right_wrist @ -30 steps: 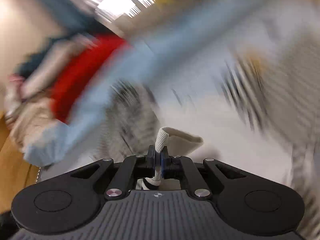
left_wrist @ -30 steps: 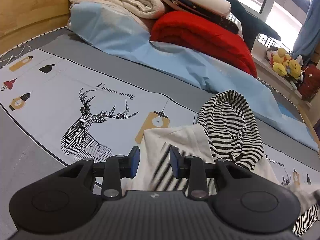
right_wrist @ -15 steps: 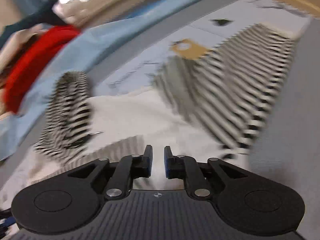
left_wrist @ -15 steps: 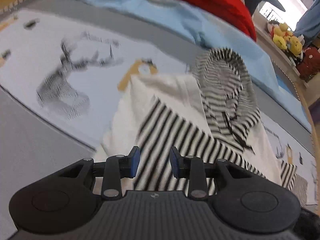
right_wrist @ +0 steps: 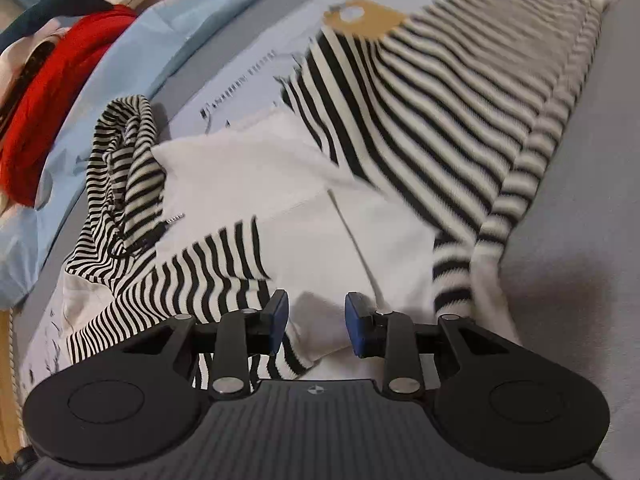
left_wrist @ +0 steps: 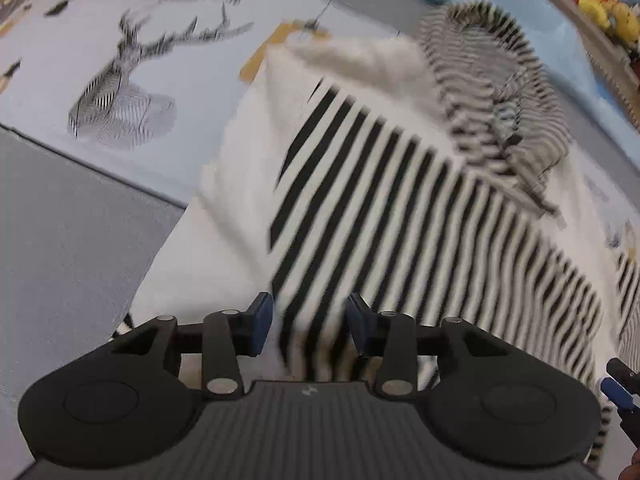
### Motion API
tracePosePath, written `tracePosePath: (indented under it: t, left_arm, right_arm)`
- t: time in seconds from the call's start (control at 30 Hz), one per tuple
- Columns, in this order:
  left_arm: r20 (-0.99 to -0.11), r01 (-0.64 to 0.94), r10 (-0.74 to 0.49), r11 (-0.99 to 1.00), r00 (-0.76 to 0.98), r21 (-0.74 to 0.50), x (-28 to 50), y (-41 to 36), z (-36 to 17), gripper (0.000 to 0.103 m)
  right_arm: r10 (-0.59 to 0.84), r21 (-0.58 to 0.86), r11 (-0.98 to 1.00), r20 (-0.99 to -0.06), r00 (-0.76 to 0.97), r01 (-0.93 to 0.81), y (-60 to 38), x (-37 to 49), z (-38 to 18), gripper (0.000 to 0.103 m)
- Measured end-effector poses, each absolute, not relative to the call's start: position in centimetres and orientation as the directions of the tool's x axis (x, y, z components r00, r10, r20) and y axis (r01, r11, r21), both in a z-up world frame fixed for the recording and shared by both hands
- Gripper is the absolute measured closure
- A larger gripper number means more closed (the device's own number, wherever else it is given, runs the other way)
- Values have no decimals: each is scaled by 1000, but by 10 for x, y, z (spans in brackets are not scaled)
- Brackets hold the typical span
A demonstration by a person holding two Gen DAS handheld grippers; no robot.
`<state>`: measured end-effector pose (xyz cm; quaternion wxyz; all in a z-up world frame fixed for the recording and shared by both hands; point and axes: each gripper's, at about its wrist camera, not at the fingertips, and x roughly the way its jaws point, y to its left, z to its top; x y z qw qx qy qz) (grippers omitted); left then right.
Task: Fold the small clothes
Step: 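Grasp the other striped sleeve cuff with the right gripper and fold it across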
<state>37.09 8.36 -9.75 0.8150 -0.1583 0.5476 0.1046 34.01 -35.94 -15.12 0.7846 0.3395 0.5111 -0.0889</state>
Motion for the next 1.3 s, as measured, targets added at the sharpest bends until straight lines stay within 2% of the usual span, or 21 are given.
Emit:
tracePosePath:
  t: [0.23, 0.3, 0.33, 0.37, 0.5, 0.6, 0.63, 0.67, 0.73, 0.87, 1.17, 1.23, 1.27, 1.3]
  left_arm:
    - [-872, -208, 2, 971, 490, -115, 374, 34, -69, 57]
    - [-870, -195, -21, 972, 493, -134, 376, 25, -70, 57]
    - [-868, -187, -28, 972, 496, -139, 376, 20, -69, 57]
    - [-865, -178, -31, 974, 501, -138, 377, 15, -68, 57]
    - [-856, -155, -42, 978, 515, -140, 379, 7, -66, 57]
    - [-859, -157, -48, 977, 509, -147, 379, 6, -68, 57]
    - [-861, -156, -47, 977, 507, -145, 379, 6, -69, 57]
    - [-863, -156, -48, 977, 503, -145, 380, 5, -70, 57]
    - [-865, -159, -53, 976, 499, -151, 380, 6, -71, 57]
    - [-865, -159, -56, 975, 499, -155, 381, 4, -72, 57]
    - [-864, -164, -55, 974, 501, -157, 382, 5, -73, 57]
    - [-863, -167, -58, 973, 501, -162, 383, 7, -73, 57]
    - [-863, -168, -59, 972, 503, -165, 383, 8, -72, 57]
    - [-861, -169, -61, 971, 504, -168, 384, 9, -71, 57]
  right_arm:
    - [103, 473, 736, -786, 610, 485, -417, 322, -114, 70]
    - [49, 465, 716, -778, 626, 521, -445, 318, -116, 75]
    - [22, 464, 701, -773, 634, 542, -462, 315, -117, 88]
    - [0, 462, 688, -771, 637, 559, -478, 311, -118, 96]
    - [-115, 448, 622, -759, 641, 642, -542, 299, -128, 96]
    - [-137, 473, 547, -763, 631, 691, -577, 299, -145, 92]
    - [-138, 475, 514, -776, 615, 714, -588, 298, -153, 87]
    - [-137, 478, 483, -787, 602, 734, -593, 301, -161, 75]
    - [-128, 489, 437, -797, 590, 755, -601, 303, -175, 66]
    - [-119, 481, 412, -814, 569, 774, -605, 312, -194, 66]
    - [-158, 551, 387, -750, 642, 739, -618, 330, -206, 67]
    - [-172, 556, 384, -741, 649, 737, -619, 332, -207, 71]
    - [-183, 553, 378, -741, 646, 742, -619, 332, -206, 88]
    - [-188, 550, 374, -744, 641, 747, -620, 331, -205, 97]
